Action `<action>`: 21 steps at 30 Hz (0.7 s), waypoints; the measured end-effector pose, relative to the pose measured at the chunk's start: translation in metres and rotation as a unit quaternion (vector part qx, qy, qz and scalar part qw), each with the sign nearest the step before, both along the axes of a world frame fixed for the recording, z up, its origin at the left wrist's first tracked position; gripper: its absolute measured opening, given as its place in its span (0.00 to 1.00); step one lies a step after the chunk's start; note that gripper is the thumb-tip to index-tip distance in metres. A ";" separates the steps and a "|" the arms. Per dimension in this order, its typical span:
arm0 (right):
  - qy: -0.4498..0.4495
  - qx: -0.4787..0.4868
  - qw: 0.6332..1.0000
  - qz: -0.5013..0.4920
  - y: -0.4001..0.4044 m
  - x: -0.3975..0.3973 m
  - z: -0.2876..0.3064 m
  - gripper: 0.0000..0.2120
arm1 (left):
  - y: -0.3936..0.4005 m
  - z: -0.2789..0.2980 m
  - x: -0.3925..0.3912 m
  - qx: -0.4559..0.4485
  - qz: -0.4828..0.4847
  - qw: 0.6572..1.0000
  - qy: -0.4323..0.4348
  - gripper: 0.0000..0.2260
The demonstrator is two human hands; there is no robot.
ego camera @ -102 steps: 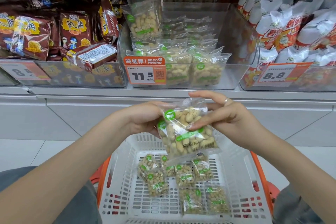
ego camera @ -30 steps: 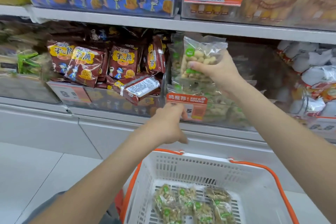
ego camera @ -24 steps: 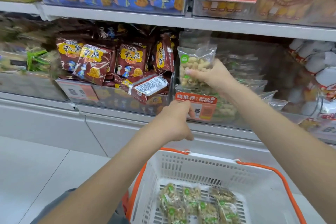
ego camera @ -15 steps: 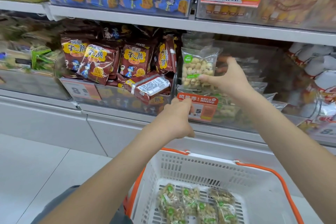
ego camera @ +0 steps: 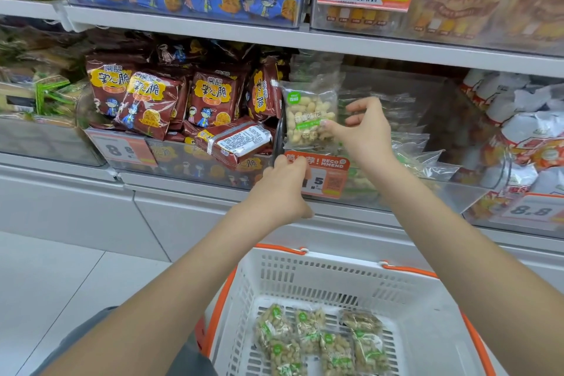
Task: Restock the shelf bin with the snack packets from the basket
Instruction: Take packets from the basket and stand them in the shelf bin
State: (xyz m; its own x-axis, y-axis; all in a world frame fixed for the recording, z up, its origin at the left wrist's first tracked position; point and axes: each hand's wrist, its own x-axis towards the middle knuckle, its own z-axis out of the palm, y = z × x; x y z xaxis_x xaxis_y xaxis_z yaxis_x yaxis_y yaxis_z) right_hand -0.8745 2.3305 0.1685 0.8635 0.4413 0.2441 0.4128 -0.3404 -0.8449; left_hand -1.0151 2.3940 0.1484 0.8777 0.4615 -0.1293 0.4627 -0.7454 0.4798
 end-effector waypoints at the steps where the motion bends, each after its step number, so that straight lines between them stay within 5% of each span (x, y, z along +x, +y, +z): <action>1: -0.004 0.015 1.000 -0.001 -0.004 -0.003 0.000 0.24 | 0.001 -0.003 0.000 0.010 -0.009 1.000 -0.001 0.23; 7: -0.067 0.157 0.985 0.008 -0.060 -0.041 -0.025 0.14 | -0.001 -0.032 0.001 0.051 -0.079 0.994 0.046 0.19; 10: -0.099 0.147 0.984 -0.009 -0.103 -0.060 -0.073 0.11 | -0.012 -0.058 0.003 0.089 -0.115 0.986 0.083 0.17; 16: 0.116 -0.061 0.991 0.020 -0.169 -0.082 -0.216 0.11 | -0.037 -0.180 -0.010 0.011 -0.097 0.970 0.222 0.12; 21: 0.274 -0.319 0.905 0.069 -0.197 -0.085 -0.315 0.19 | -0.048 -0.303 -0.052 -0.145 0.020 0.938 0.313 0.17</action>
State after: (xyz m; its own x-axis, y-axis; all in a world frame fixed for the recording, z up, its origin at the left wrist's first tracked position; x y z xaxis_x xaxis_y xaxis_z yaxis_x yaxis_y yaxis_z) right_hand -0.9595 2.1340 -0.1467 0.7029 0.4546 -0.5470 0.0667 -0.8078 -0.5856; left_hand -1.0670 2.3458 -0.1542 0.5707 0.3581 -0.7390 0.7466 -0.6009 0.2854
